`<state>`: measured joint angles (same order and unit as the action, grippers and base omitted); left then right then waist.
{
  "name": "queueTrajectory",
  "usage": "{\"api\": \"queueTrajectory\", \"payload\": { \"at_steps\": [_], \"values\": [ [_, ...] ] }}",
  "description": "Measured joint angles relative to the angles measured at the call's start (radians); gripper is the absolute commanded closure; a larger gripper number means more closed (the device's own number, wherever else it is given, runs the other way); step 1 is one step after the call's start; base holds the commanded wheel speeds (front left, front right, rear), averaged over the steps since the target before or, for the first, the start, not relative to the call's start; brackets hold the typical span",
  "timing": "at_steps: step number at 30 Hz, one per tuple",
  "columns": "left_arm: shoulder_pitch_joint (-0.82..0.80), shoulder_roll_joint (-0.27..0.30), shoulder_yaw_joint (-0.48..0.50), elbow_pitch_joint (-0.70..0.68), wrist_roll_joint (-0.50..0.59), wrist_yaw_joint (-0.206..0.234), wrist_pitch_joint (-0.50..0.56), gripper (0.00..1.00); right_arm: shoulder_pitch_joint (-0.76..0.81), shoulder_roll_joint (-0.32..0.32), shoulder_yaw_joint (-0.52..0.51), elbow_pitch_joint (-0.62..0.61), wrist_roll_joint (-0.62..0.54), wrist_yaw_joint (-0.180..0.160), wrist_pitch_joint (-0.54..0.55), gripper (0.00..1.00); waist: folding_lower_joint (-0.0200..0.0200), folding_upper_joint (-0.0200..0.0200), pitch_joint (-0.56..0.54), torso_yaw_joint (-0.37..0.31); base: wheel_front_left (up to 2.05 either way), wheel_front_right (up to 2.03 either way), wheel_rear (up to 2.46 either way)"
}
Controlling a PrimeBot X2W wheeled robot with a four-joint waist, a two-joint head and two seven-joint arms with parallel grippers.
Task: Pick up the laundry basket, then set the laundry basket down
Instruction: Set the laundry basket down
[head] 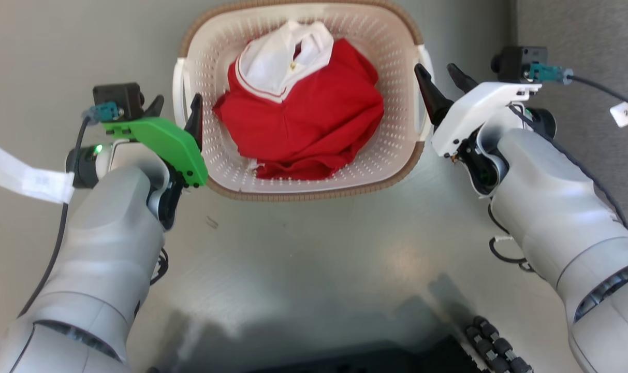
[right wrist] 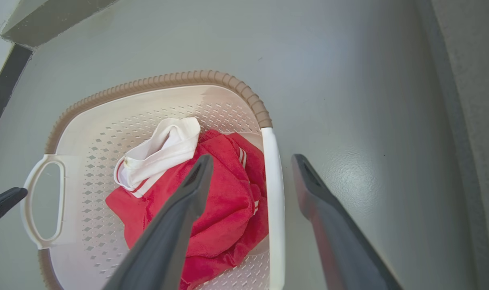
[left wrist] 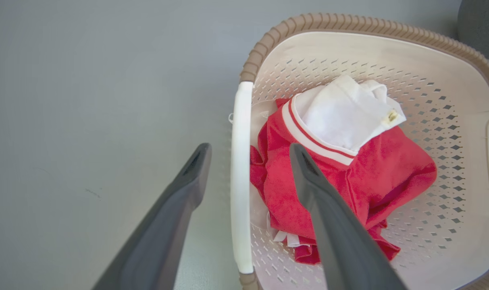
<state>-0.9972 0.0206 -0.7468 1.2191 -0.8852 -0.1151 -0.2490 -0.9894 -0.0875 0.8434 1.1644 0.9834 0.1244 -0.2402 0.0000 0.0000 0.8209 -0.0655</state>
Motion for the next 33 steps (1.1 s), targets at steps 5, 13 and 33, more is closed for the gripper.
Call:
{"api": "queueTrajectory", "payload": {
  "at_steps": [5, 13, 33],
  "values": [
    [0.025, 0.014, 0.031, -0.031, -0.001, -0.001, 0.0, 0.0, 0.029, -0.001, -0.001, -0.01, 0.008, 0.0, -0.006, 0.0, 0.0, 0.0, -0.061, -0.006, 0.0, 0.0, 0.0],
    [0.079, 0.035, 0.069, -0.088, -0.001, -0.004, -0.002, 0.0, 0.075, -0.016, -0.004, -0.045, 0.002, 0.0, -0.007, 0.0, 0.0, 0.0, -0.168, -0.012, 0.0, 0.0, 0.0],
    [0.272, 0.082, 0.197, -0.305, 0.098, -0.009, -0.003, 0.0, 0.24, -0.095, -0.164, -0.233, -0.099, 0.0, -0.007, 0.0, -0.0001, 0.0, -0.466, -0.002, 0.0, 0.0, 0.0]
  ]
}}
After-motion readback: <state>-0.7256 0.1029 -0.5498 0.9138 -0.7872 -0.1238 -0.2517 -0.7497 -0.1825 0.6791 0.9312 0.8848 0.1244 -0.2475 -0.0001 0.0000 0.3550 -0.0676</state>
